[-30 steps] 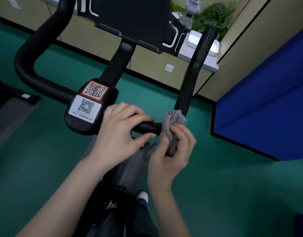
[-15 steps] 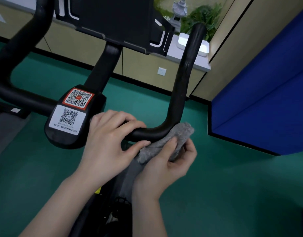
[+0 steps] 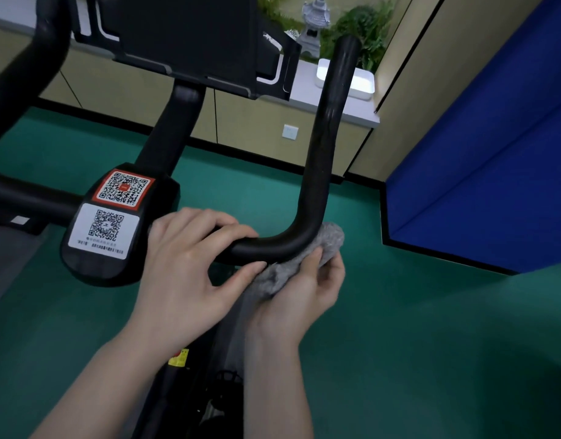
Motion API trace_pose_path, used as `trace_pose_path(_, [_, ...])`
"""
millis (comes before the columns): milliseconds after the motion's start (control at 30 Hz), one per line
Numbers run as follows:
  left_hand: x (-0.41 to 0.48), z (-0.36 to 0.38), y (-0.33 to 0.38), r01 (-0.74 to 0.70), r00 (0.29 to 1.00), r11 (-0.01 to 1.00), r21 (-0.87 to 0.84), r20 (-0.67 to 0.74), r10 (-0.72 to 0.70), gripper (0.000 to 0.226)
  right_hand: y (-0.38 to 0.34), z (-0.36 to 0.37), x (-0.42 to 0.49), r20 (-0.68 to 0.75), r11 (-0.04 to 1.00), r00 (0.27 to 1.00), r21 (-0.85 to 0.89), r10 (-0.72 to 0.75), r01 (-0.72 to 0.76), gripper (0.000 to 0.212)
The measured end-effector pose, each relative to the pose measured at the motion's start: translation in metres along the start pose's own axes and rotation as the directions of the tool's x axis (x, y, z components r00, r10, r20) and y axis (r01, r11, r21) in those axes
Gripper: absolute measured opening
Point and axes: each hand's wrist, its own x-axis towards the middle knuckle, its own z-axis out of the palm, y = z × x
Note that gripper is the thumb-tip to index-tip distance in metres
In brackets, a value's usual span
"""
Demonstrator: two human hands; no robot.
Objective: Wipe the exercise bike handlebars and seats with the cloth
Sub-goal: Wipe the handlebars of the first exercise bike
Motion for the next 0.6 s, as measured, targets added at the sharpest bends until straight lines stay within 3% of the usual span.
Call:
trace_pose_path(200, [0.0, -0.003, 0.006, -0.002, 0.999, 0.998, 0.065, 0.043, -0.001, 0.037, -0.002, -0.006, -0.001, 0.064, 0.992, 0.99, 0.036, 0.122, -0.125, 0.014])
trace_pose_path(267, [0.003, -0.001, 0.012, -0.017, 0.999, 0.994, 0.11, 0.041, 0.013, 0.038, -0.001, -0.008, -0.003, 0.055, 0.994, 0.993, -0.002, 0.105, -0.105, 0.014])
trace_pose_path(400, [0.01, 0.011, 0.023, -0.032, 0.999, 0.987, 0.158, 0.009, 0.031, 0.032, -0.013, -0.002, 0.016, 0.096, 0.985, 0.989, -0.125, -0.111, 0.123, 0.014])
trace_pose_path(600, [0.009, 0.015, 0.023, 0.006, 0.998, 0.996, 0.087, -0.058, -0.001, 0.029, -0.015, -0.01, 0.007, 0.185, 0.871, 0.914, -0.285, -0.36, 0.401, 0.017])
